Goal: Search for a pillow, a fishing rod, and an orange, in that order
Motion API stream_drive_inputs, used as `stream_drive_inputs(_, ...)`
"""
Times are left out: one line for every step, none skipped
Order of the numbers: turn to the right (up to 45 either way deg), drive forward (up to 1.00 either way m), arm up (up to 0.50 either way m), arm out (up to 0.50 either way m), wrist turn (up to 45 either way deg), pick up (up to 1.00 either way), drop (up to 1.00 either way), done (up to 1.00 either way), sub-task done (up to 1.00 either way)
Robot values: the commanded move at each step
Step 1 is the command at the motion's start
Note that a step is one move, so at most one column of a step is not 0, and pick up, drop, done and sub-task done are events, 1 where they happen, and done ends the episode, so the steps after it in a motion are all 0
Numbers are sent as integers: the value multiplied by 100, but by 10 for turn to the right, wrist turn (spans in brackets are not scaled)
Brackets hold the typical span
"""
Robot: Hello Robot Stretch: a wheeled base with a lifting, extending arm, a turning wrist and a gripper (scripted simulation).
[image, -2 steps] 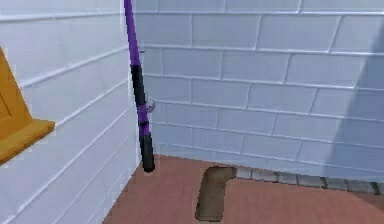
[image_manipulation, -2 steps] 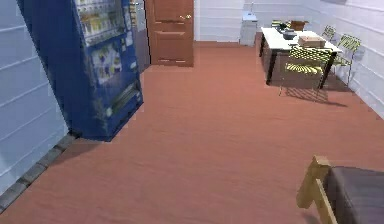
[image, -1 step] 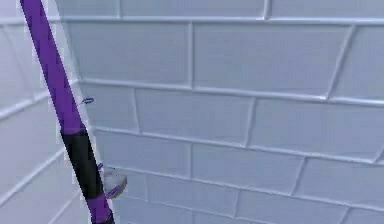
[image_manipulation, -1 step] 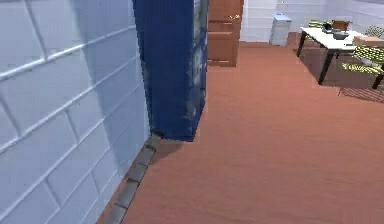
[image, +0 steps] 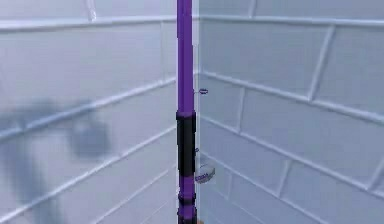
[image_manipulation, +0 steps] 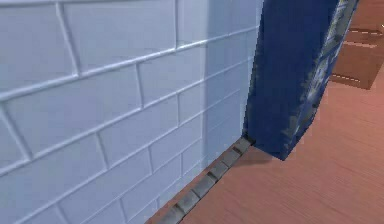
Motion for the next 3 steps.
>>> stream_drive_inputs(0, 0, 0, 0, 0, 0, 0, 0, 100)
stream_drive_inputs(450, 0, 0, 0, 0, 0, 0, 0, 0)
stream_drive_inputs(450, 0, 0, 0, 0, 0, 0, 0, 0)
